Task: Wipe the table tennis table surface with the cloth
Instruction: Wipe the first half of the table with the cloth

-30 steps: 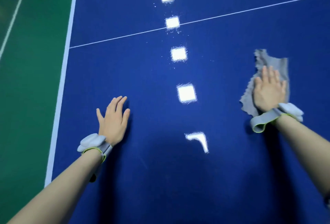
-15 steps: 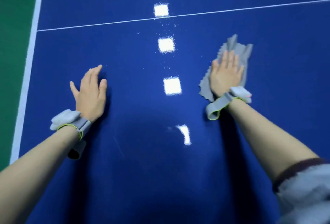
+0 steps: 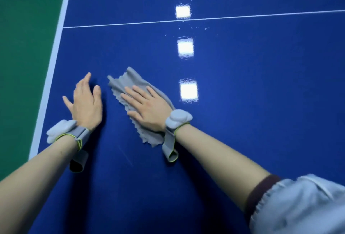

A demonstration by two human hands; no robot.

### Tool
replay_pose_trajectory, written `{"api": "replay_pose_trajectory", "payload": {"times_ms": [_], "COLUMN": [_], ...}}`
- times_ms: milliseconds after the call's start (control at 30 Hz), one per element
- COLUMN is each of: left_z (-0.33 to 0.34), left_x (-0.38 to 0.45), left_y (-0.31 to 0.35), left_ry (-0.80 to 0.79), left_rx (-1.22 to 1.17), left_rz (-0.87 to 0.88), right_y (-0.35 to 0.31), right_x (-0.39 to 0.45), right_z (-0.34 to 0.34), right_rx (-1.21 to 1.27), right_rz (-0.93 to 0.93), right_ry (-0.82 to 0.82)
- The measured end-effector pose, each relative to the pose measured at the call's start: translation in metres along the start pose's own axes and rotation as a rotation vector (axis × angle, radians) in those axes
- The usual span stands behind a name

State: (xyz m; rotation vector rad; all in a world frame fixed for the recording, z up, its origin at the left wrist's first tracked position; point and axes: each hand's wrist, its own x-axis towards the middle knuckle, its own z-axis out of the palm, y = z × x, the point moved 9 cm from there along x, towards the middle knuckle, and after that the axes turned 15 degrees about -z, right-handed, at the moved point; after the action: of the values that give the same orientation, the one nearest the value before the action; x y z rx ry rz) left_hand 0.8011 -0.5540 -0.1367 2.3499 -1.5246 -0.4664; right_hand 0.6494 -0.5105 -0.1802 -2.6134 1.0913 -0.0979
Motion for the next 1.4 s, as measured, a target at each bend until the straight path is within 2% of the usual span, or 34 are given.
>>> {"api": "replay_pose_trajectory", "payload": {"times_ms": [100, 300, 467, 633, 833, 933, 1133, 1300, 1400], "left_z": [0.014, 0.034, 0.051, 0.06, 0.06, 0.06, 0.059, 0.058, 0.058], "left_x": [-0.007, -0.024, -0.028, -0.026, -0.027, -0.028, -0.028, -0.025, -0.025], "left_y": [0.023, 0.068, 0.074, 0.069, 0.07, 0.069, 0.066, 0.066, 0.068], "left_ry": [-0.034, -0.092, -0.131, -0.111, -0.08, -0.076, -0.054, -0.031, -0.031], "left_rx": [-0.001, 0.098, 0.174, 0.116, 0.096, 0.089, 0.073, 0.051, 0.066], "left_rz": [0.056, 0.267, 0.356, 0.229, 0.216, 0.211, 0.206, 0.195, 0.208], "right_y": [0.044, 0.186, 0.253, 0.272, 0.279, 0.284, 0.272, 0.204, 0.145], "right_x": [-0.023, -0.103, -0.201, -0.294, -0.288, -0.25, -0.109, 0.035, 0.087], "right_z": [-0.015, -0.059, -0.076, -0.079, -0.079, -0.081, -0.087, -0.072, -0.056], "right_rx": [-0.037, 0.006, -0.021, -0.024, -0.02, -0.015, 0.042, 0.03, 0.002], "right_rz": [0.082, 0.543, 0.87, 1.158, 1.27, 1.244, 1.024, 0.657, 0.396], "right_ry": [0.023, 0.171, 0.301, 0.372, 0.404, 0.409, 0.382, 0.255, 0.152]}}
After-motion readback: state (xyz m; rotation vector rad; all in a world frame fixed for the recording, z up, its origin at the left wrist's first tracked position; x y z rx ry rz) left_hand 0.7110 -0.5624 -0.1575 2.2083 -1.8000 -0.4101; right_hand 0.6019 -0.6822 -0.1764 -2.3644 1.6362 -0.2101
